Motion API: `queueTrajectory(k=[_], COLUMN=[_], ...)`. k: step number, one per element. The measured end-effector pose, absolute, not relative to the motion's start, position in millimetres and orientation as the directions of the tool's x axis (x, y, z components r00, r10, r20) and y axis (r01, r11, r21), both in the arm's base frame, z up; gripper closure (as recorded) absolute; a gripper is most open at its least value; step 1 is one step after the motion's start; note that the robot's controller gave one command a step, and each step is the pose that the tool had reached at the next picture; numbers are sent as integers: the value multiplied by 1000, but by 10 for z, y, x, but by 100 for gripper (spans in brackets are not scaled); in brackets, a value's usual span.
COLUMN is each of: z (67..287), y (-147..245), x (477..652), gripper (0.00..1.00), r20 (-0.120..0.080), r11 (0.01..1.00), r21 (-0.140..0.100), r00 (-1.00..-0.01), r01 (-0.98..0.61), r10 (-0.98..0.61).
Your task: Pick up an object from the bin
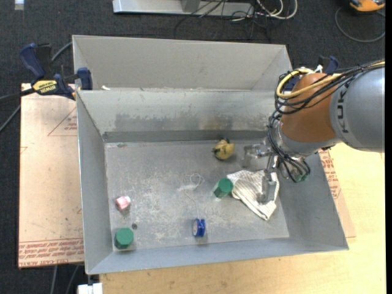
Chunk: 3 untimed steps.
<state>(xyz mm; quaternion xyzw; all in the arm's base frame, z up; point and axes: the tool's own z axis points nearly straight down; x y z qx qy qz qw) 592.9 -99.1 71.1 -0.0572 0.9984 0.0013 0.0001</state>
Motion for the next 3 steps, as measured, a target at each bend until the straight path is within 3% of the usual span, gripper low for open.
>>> queueTrajectory(k=[1, 2, 3], z=[709, 709, 1744], y=[-910, -909, -826], x=[5973, 5973, 6035], gripper=[100, 100, 100], r20=[-5, -5, -9], r11=[889, 889, 891], r21=[-1, -2, -2], r00=[-889, -889, -891], r01=[-458, -458, -454], r10=[-458, -458, -454])
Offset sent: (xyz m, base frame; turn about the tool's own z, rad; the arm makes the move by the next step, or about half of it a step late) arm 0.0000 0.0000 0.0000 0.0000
